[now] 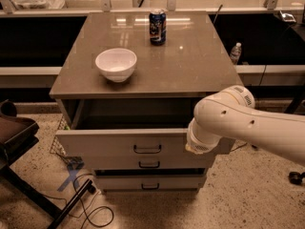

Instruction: Open top drawer

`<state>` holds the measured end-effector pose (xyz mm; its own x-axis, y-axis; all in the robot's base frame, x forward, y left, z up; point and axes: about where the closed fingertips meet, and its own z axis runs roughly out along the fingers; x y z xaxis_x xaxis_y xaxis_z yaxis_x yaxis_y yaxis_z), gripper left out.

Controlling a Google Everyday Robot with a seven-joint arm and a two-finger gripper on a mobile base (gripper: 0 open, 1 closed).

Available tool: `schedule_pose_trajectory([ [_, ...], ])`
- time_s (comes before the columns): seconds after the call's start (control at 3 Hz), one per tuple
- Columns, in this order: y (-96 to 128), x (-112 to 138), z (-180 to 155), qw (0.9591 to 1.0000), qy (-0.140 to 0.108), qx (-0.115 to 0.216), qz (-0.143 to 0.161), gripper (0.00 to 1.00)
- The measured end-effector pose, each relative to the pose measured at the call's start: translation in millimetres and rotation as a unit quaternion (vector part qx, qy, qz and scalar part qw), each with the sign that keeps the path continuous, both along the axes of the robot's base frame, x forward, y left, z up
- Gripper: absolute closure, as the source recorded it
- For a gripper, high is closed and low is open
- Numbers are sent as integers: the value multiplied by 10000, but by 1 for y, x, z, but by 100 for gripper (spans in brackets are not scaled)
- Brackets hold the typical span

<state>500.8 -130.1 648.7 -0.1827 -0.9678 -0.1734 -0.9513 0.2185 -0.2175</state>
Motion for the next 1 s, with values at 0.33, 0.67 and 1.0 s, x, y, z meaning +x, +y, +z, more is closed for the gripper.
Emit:
schedule_pose_trajectory([
  [0.33,-4,-14,0,10000,54,-70,-20,100],
  [0.67,-4,-14,5,10000,54,-71,-19,100],
  [1.0,-4,-14,11,10000,54,-70,-19,100],
])
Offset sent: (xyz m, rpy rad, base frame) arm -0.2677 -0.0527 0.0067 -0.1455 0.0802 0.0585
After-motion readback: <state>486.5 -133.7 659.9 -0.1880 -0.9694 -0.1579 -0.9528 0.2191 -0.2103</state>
